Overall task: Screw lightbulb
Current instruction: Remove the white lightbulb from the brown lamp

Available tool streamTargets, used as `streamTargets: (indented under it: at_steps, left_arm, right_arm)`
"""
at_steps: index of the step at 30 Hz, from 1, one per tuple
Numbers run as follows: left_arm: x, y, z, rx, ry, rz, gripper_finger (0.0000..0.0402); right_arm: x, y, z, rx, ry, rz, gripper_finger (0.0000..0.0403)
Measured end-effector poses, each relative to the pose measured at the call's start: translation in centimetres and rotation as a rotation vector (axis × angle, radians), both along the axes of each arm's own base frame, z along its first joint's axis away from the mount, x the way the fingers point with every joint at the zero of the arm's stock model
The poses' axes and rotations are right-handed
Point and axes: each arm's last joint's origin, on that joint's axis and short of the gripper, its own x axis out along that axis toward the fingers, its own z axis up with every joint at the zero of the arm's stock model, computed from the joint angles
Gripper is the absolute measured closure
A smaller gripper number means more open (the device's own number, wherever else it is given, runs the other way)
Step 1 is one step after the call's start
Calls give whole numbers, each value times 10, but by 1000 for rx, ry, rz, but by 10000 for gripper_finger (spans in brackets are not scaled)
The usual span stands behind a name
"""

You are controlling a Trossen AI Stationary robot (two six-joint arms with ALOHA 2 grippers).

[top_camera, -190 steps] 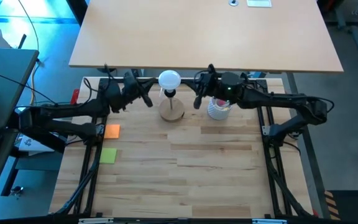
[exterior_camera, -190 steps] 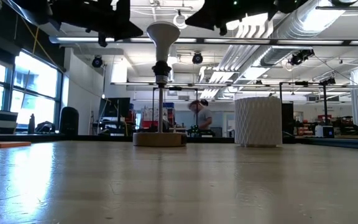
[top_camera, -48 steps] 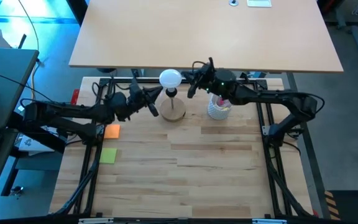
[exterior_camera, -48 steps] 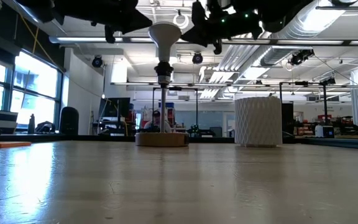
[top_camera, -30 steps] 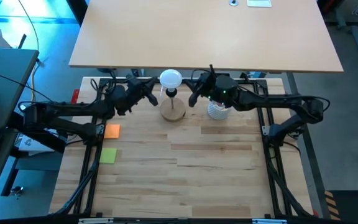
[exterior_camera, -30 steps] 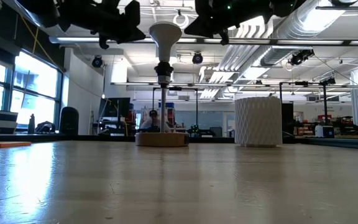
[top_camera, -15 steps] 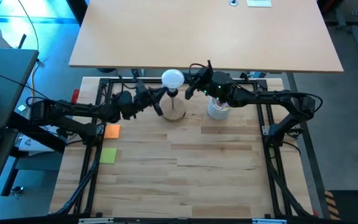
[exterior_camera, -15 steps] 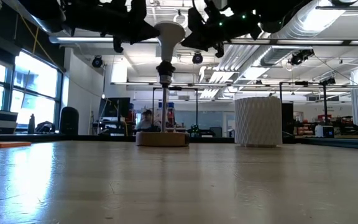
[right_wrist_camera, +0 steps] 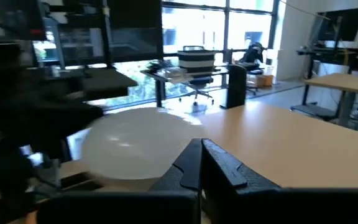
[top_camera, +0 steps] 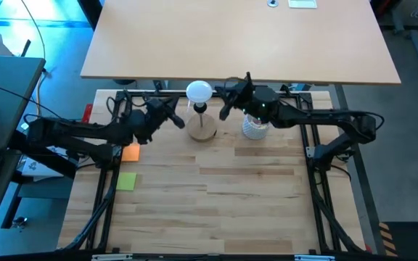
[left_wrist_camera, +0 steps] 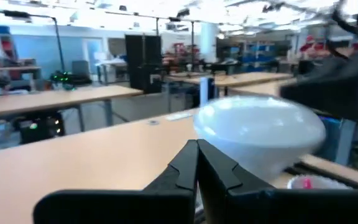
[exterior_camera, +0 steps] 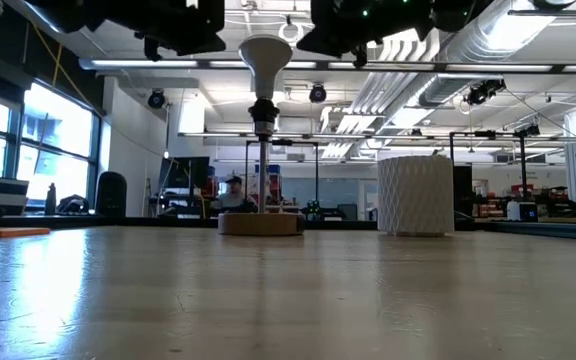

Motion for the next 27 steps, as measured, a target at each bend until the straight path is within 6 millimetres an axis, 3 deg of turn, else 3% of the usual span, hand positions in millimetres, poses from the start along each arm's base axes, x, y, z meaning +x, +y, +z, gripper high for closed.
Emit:
streamTargets:
  at_steps: [4,7,11,18,23,27]
  left_arm:
    - [0,19,-1,-7,-30,-85,402]
    - [4,26,-4,-25,-52,-190,402]
    - [10,28,-6,-33,-119,-269,402]
    - [19,3,-8,-65,-140,-423,401]
    - [18,-14,-5,-41,-115,-363,401]
    - [10,-14,-5,-27,-29,-177,401]
  right_arm:
    - [5,14,-2,3,6,5,403]
    - [8,12,-6,6,6,-14,403]
    - [14,-3,-13,-1,-47,-17,403]
    - [16,-40,-32,25,-69,-44,403]
    - [3,-58,-24,-30,-48,-131,403]
    - [-9,-48,-10,-46,24,-161,403]
